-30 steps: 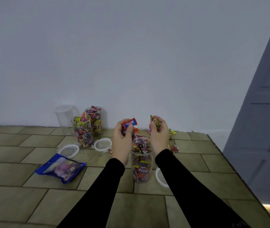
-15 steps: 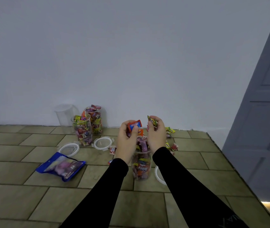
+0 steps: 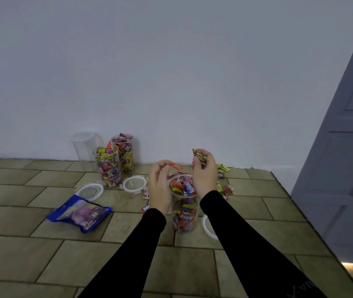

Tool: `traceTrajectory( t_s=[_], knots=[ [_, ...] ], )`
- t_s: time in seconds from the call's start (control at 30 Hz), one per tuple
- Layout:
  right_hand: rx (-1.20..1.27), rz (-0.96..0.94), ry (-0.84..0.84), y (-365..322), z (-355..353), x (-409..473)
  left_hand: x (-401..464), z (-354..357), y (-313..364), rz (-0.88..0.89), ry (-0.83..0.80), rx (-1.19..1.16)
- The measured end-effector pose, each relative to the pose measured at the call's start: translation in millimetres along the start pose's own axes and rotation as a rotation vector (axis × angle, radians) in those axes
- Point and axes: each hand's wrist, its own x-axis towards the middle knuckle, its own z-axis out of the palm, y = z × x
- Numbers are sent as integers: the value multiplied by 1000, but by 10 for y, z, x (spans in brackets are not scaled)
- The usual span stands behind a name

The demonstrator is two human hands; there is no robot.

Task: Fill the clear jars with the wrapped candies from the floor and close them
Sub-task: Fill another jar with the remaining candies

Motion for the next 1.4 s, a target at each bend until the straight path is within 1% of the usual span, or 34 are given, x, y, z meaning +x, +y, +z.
traceTrajectory(
  t_s=[0.03, 0.07, 0.17, 0.2, 0.27, 0.33, 0.43, 0.57, 0.7, 0.8, 0.83, 0.87, 1.0, 1.1, 1.27, 1.4],
  knots=[
    [7, 1, -4, -3, -2, -6, 5, -22, -78, -30, 2, 39],
    [21, -1, -7, -6, -3, -10, 18, -35, -162, -96, -23, 56],
    [48, -11, -25, -37, -7, -30, -4, 0, -295, -442, -107, -72],
    [47, -13, -40, -49, -6, -37, -17, 10, -327, -503, -124, -84],
    [37, -13, -82, -65, -15, -54, -46, 30, -361, -554, -106, -103],
    [54, 0, -144, -89, -40, -65, -71, 51, -337, -553, -70, -122],
    [102, 21, -276, -106, -71, -68, -85, 58, -324, -521, -59, -129],
    [14, -32, -406, -113, -116, -78, -88, 44, -323, -517, -58, -131],
    [-169, -133, -502, -121, -196, -75, -95, 46, -308, -515, -64, -133],
    [-445, -374, -573, -159, -294, -20, -96, 29, -323, -492, -60, -125],
    [-535, -436, -618, -189, -324, -3, -97, 24, -342, -476, -61, -128],
    [-622, -454, -671, -217, -343, 21, -88, 25, -386, -464, -66, -129],
    [-973, -294, -886, -378, -308, 100, -57, 19, -513, -468, -64, -126],
    [-1100, -245, -984, -437, -217, 97, -51, 3, -529, -497, -53, -109],
    [-1240, -328, -1025, -391, -100, 19, -89, 31, -399, -504, -25, -84],
    [-1243, -280, -1050, -373, 2, 24, -56, 35, -433, -508, -24, -104]
  ],
)
